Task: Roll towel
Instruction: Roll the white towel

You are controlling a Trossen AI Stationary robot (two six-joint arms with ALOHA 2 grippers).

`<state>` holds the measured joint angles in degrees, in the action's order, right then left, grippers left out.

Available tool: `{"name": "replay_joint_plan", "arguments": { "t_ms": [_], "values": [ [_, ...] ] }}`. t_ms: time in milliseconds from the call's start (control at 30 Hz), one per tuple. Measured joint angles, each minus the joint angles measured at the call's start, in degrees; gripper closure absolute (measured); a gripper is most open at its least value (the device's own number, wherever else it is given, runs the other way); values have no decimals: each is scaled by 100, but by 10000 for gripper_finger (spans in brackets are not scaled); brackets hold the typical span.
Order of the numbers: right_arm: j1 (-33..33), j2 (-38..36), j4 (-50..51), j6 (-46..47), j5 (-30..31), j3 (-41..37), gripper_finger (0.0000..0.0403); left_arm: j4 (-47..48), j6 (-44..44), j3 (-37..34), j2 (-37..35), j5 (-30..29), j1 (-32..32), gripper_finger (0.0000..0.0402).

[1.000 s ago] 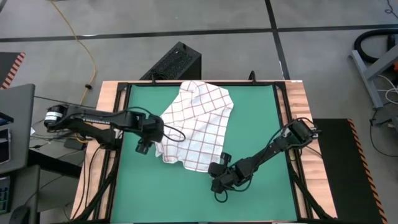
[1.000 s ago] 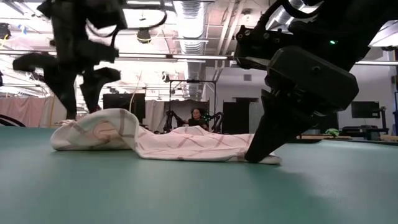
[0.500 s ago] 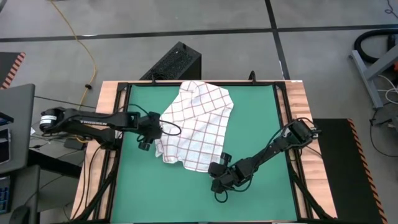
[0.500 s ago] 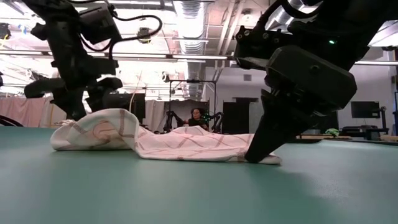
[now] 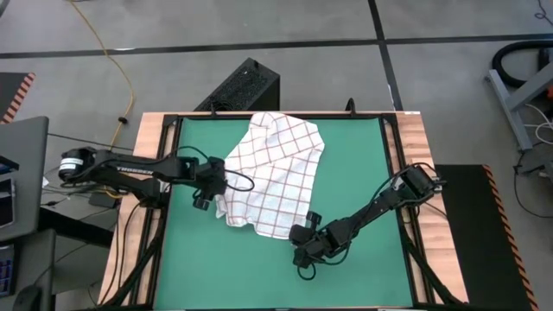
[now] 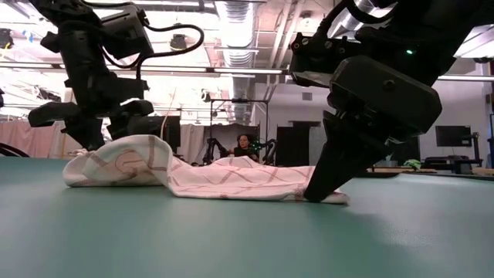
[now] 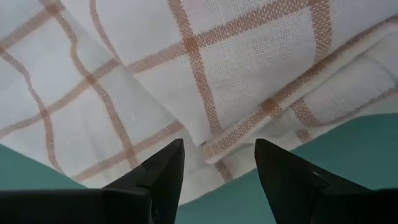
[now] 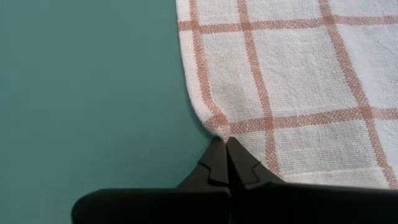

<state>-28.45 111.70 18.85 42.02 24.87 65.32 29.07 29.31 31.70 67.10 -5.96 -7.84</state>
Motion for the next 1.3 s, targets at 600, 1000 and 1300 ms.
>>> {"name": "replay_joint_plan", "arguments": {
  "t_ms": [600, 1000, 1300],
  "values": [
    [2, 0, 28, 2, -9, -2, 402, -17, -362, 181, 746, -658, 0, 371],
    [291, -579, 745, -340, 423, -45, 402, 2138, -1781, 1923, 749, -440, 140, 400],
    [1162, -2200, 879, -1279, 982, -24, 402, 3788, -2443, 4060, 746, -646, 358, 401]
  ]
}}
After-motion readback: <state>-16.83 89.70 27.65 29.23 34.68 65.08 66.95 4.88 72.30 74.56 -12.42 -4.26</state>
